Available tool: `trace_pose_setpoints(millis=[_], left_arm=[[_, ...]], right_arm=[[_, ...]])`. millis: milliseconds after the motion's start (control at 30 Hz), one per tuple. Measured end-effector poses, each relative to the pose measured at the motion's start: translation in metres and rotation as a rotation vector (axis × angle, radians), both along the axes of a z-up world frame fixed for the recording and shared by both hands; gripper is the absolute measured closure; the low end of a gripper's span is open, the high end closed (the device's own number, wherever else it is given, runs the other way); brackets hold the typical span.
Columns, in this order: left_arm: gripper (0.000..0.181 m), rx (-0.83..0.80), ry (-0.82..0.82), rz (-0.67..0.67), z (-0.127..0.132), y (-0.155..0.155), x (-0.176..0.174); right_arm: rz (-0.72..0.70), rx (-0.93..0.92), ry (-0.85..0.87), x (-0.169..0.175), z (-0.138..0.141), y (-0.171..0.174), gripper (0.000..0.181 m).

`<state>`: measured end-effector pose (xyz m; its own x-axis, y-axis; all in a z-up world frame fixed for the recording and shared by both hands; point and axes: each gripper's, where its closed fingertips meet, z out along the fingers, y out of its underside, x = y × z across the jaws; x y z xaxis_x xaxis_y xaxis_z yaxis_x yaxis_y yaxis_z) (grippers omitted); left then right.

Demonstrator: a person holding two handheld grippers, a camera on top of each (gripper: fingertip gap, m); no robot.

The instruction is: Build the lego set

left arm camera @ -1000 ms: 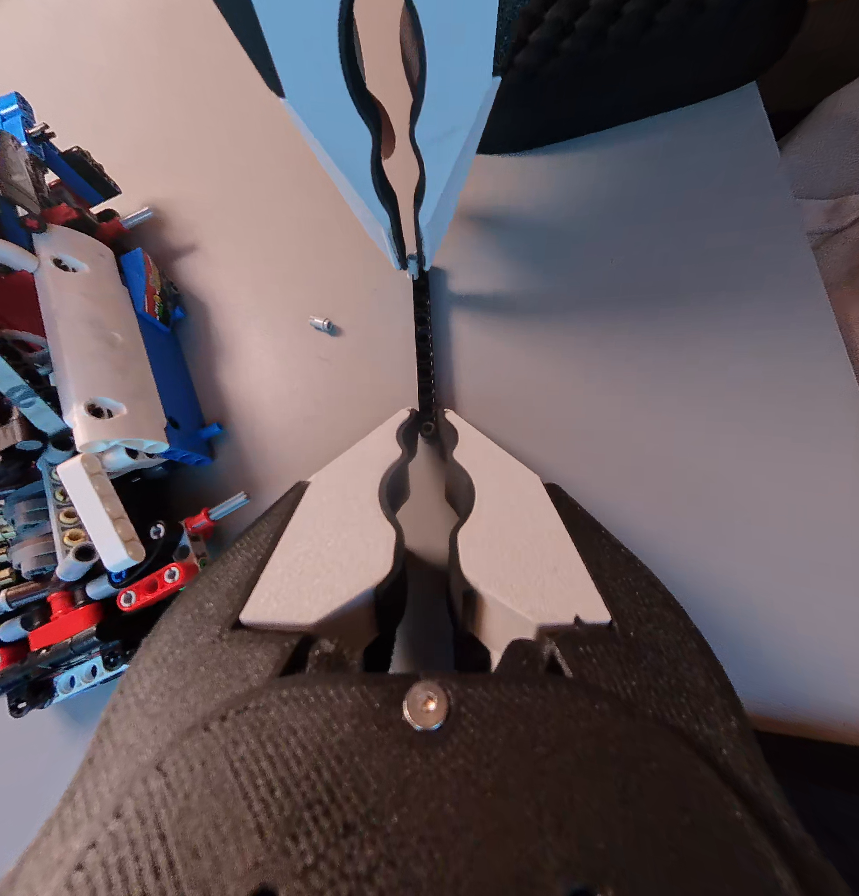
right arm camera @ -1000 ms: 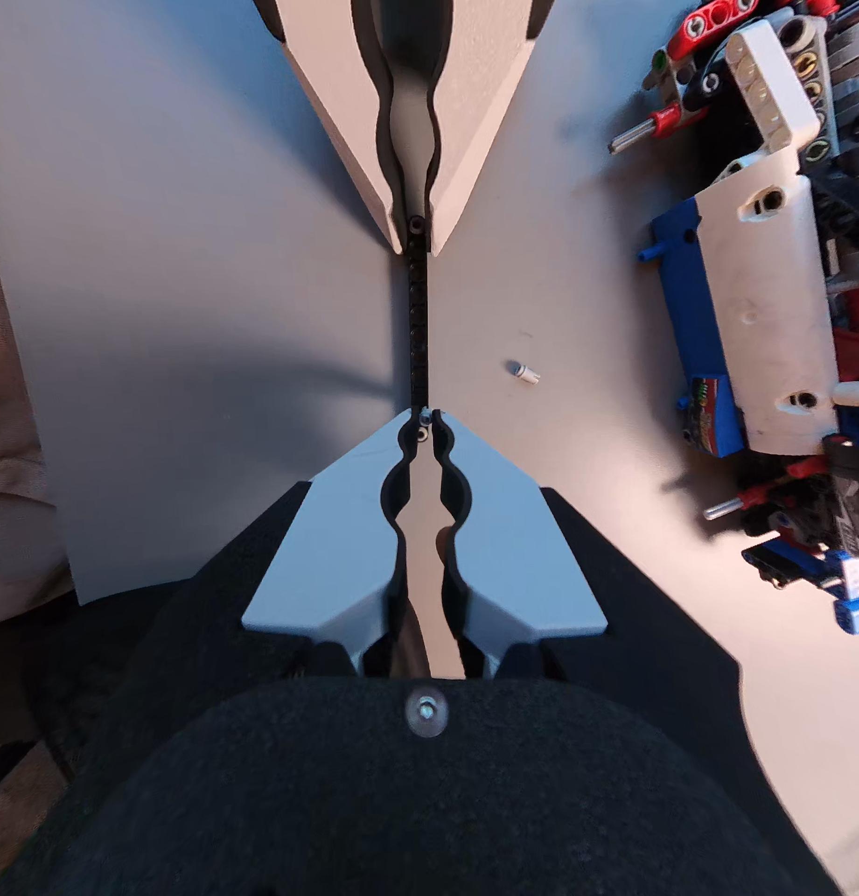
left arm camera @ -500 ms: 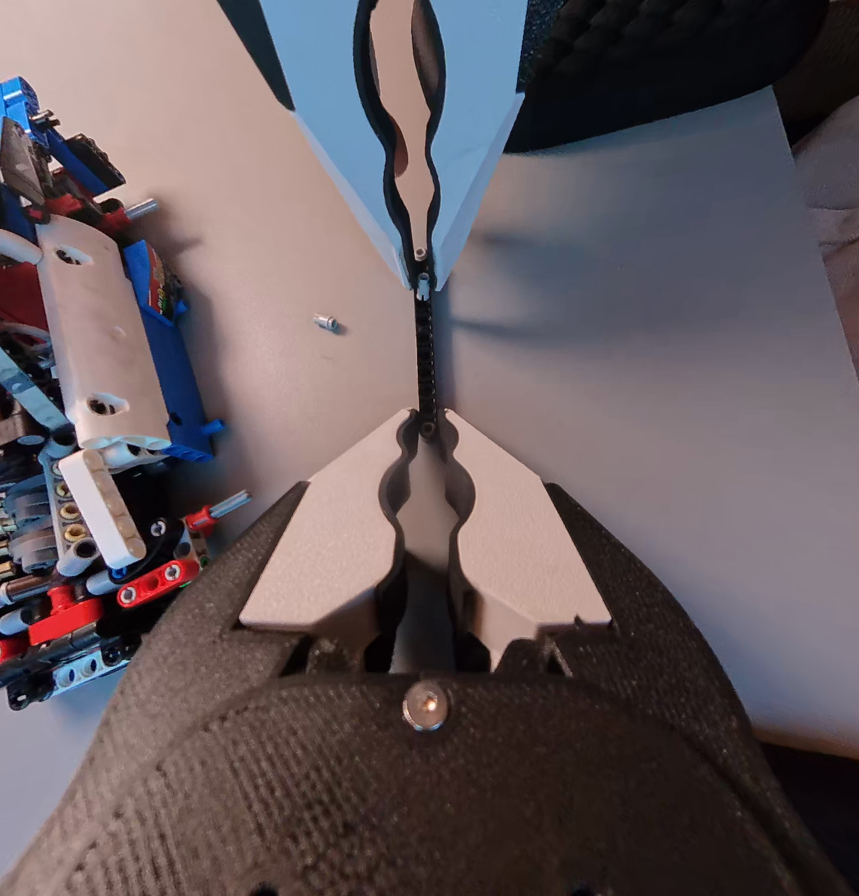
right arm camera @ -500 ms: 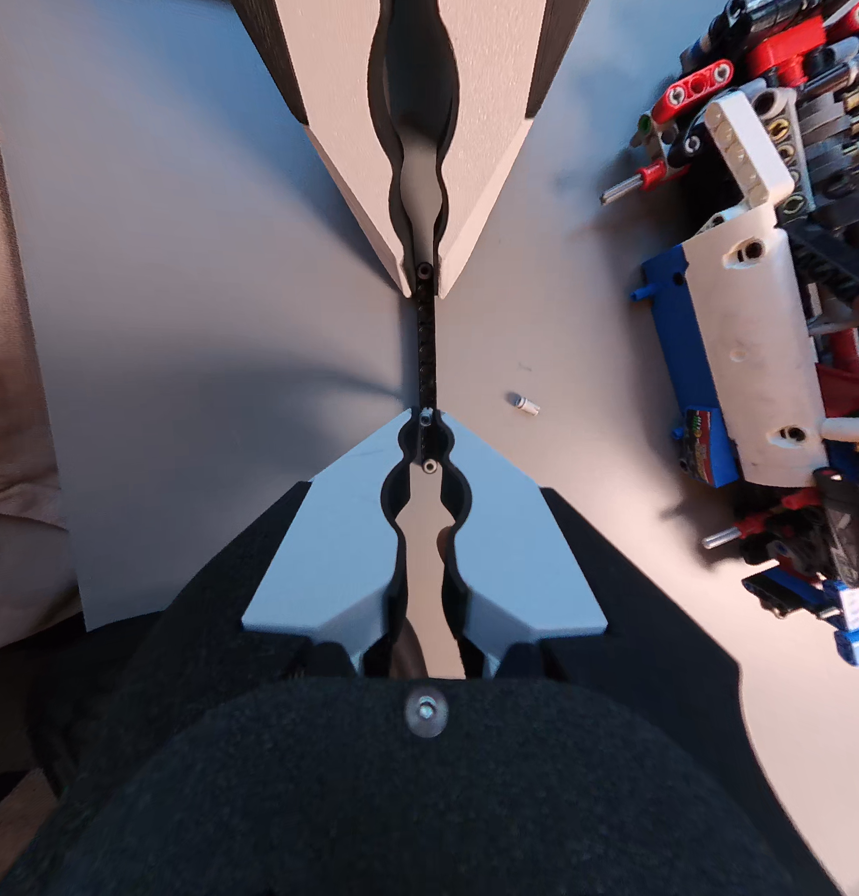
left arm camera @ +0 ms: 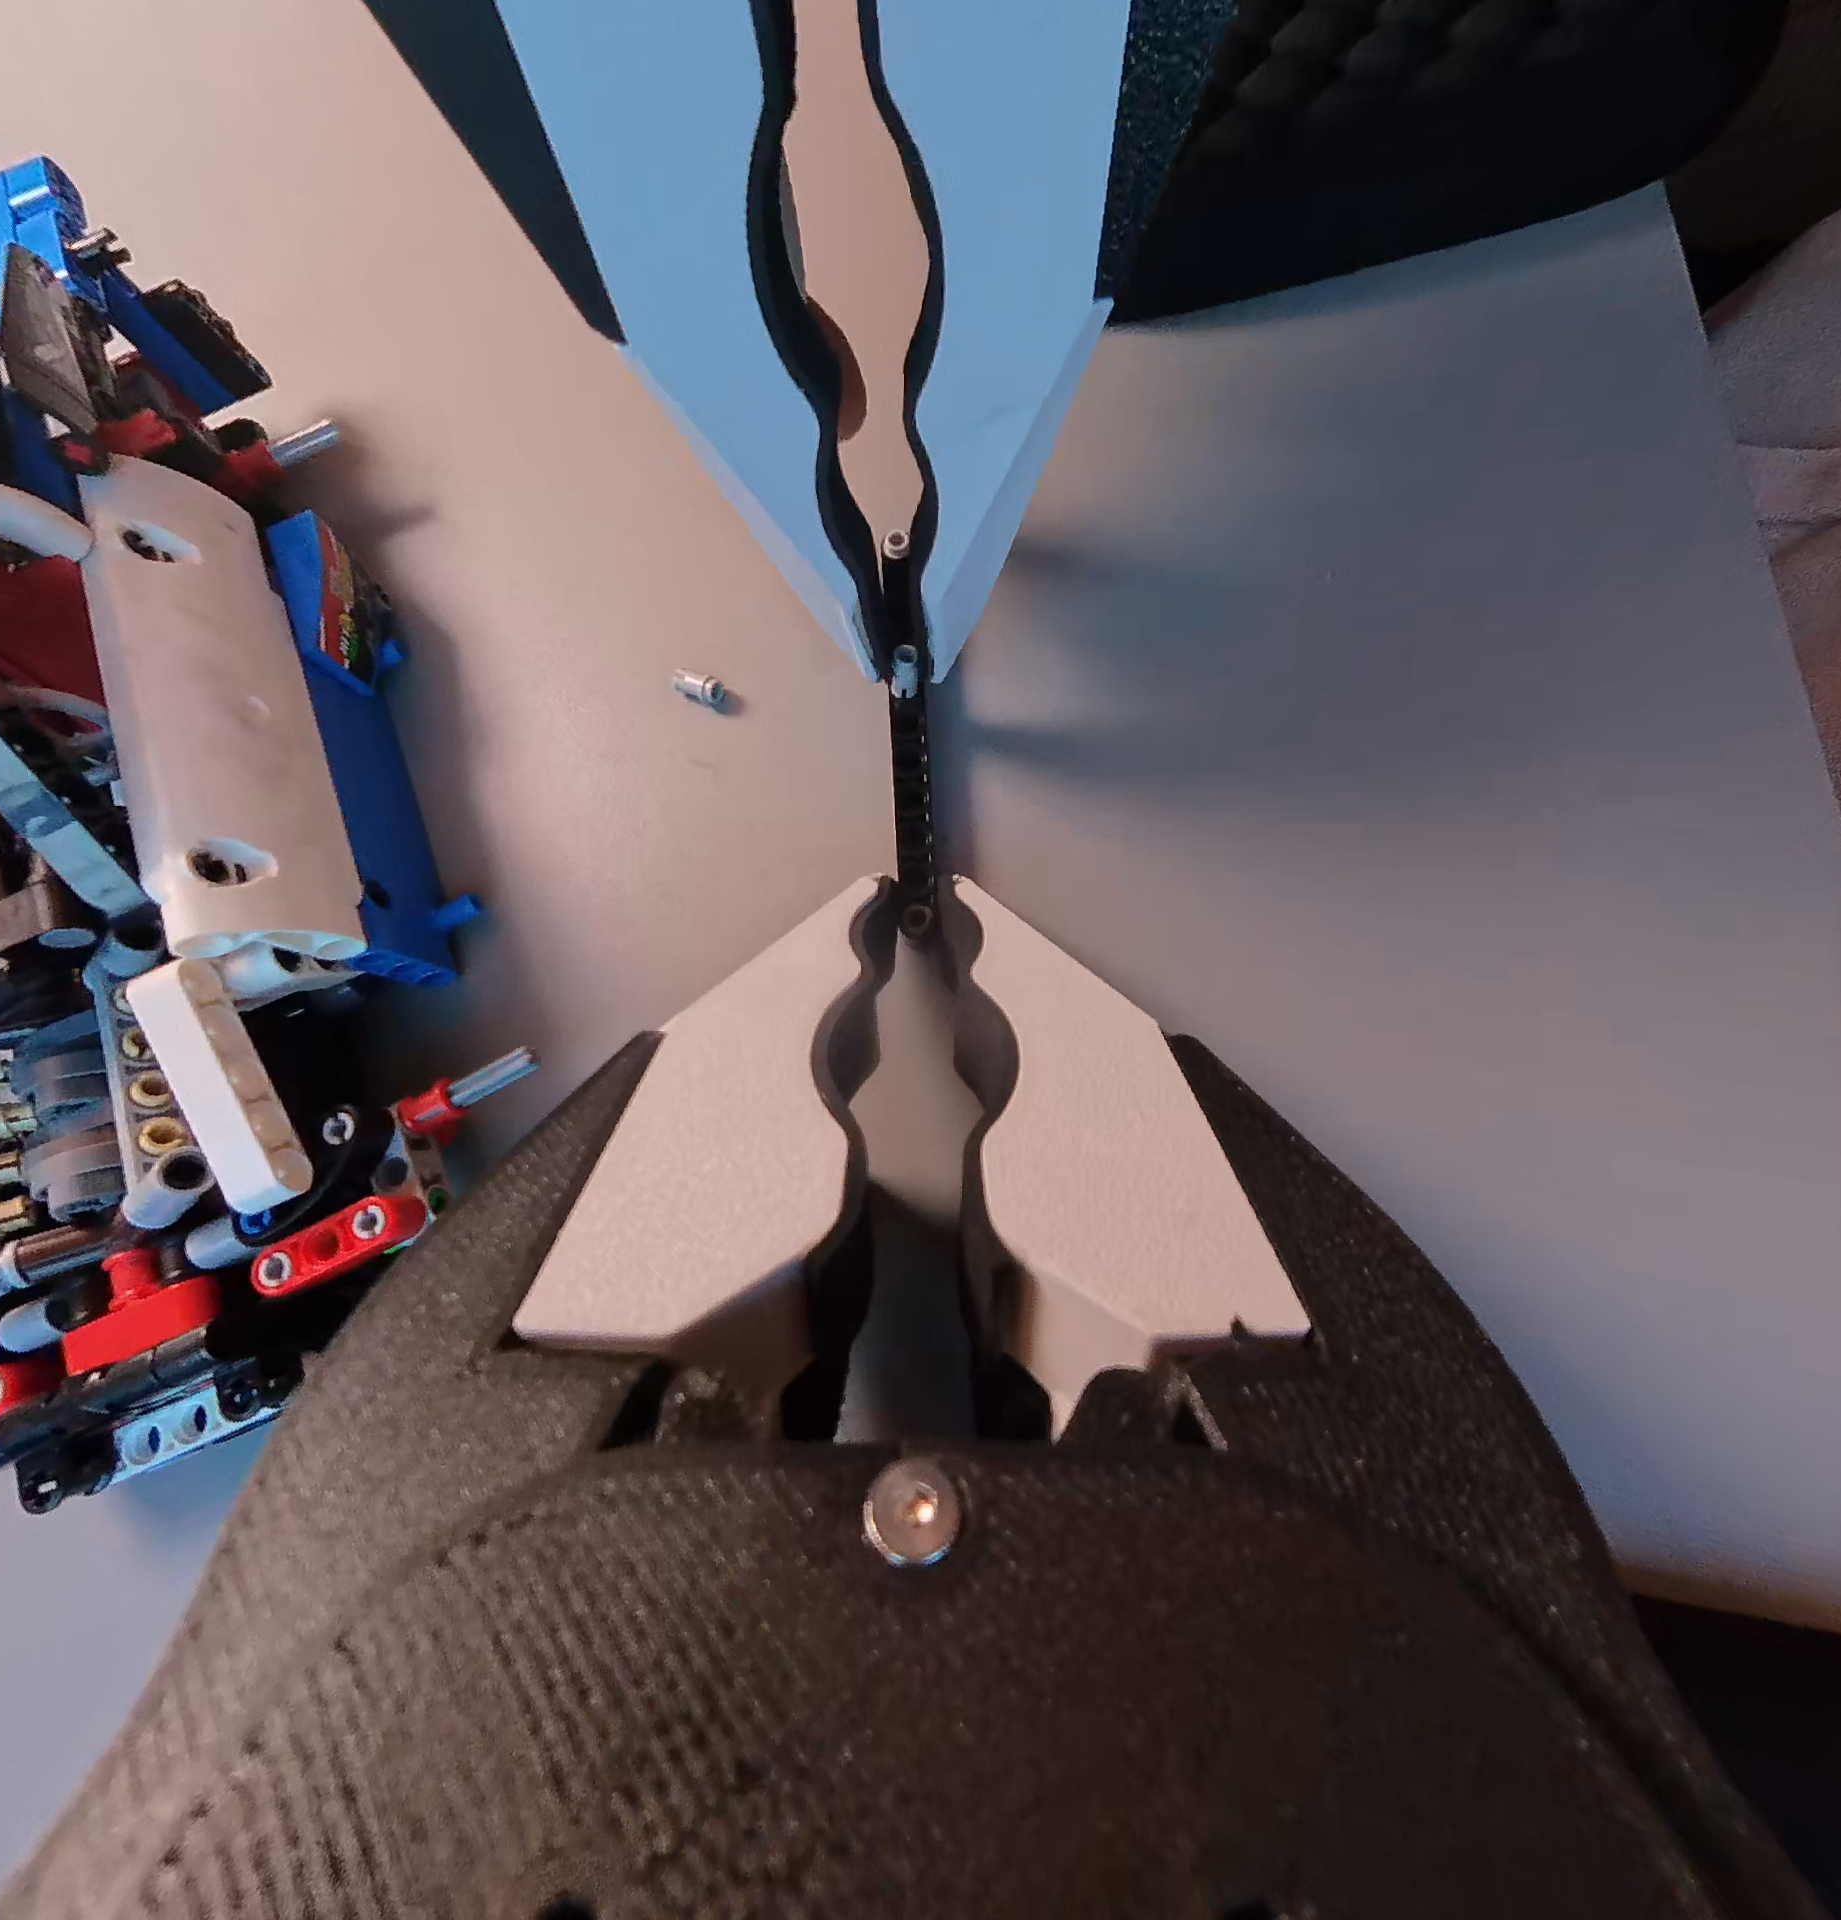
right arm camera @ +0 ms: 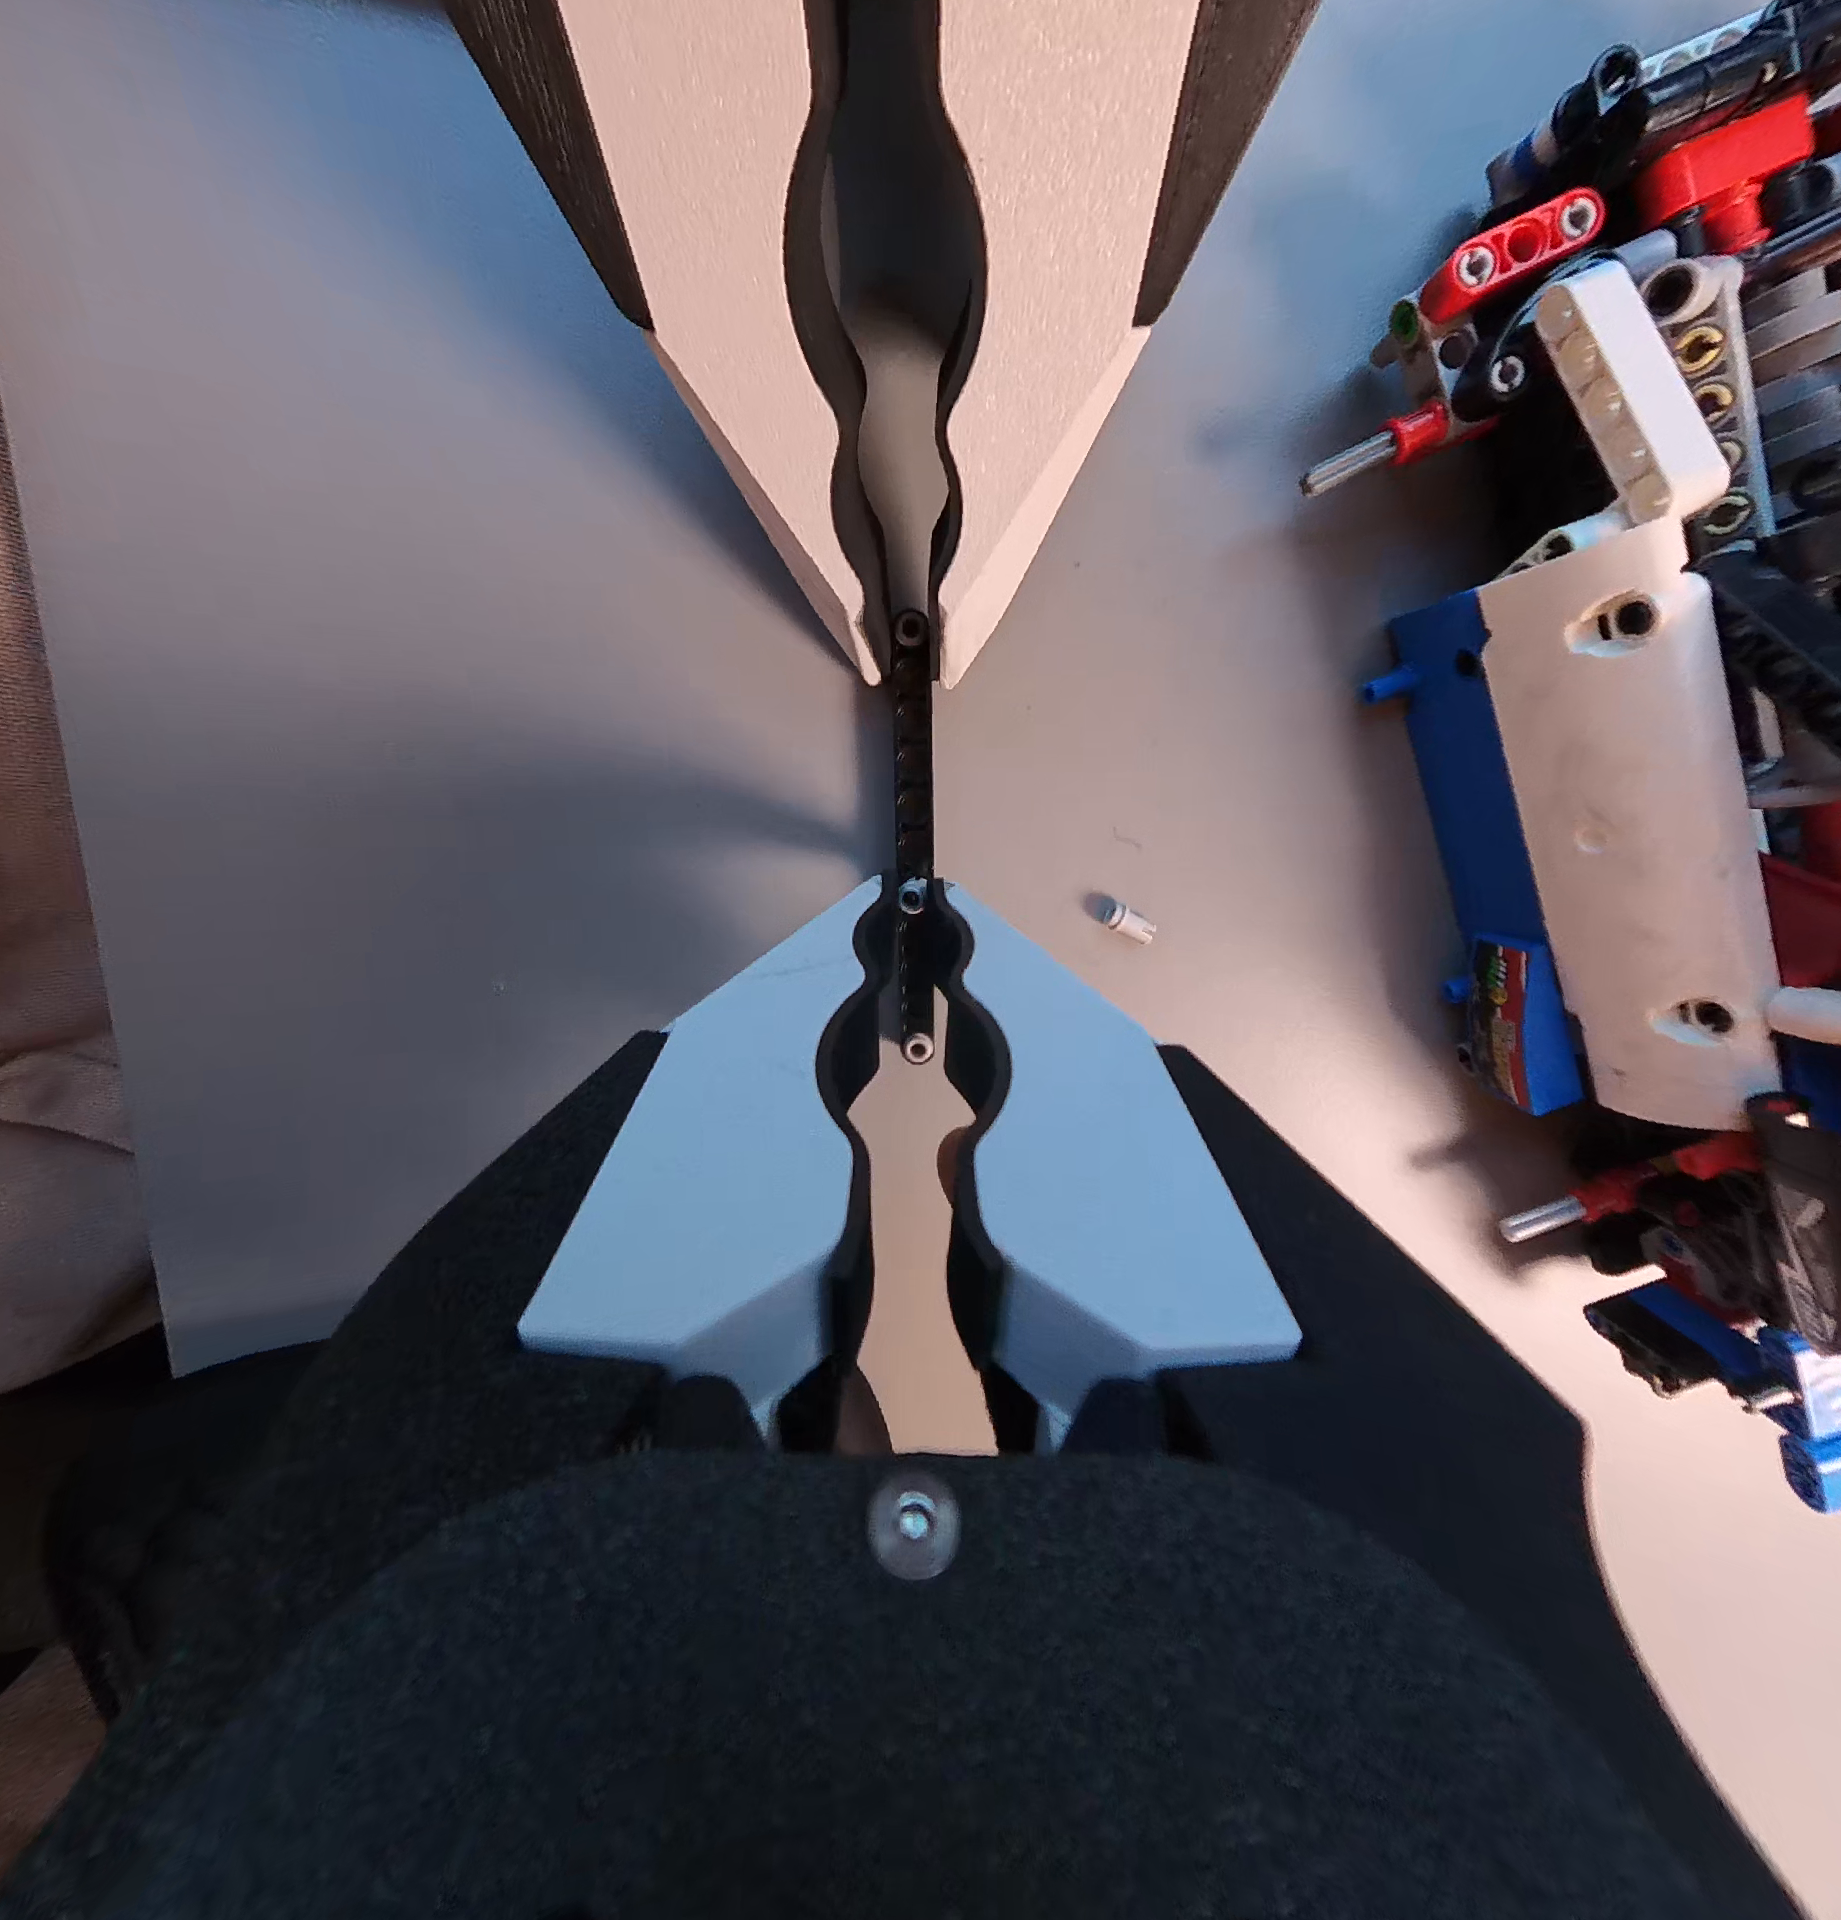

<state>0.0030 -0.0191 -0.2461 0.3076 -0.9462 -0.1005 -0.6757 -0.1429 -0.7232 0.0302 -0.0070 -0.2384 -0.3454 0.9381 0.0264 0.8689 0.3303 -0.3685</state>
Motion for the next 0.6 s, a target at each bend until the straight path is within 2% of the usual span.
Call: trace_pose_setpoints(millis=[167, 600], left_arm=[[0.175, -0.002, 0.0, 0.005, 0.0, 0.0, 0.0], [0.175, 0.009, 0.001, 0.007, 0.0, 0.001, 0.0]], right_arm=[[0.0, -0.02, 0.033, -0.008, 0.006, -0.004, 0.179], [-0.001, -0.001, -0.053, -0.013, -0.001, -0.003, 0.179]])
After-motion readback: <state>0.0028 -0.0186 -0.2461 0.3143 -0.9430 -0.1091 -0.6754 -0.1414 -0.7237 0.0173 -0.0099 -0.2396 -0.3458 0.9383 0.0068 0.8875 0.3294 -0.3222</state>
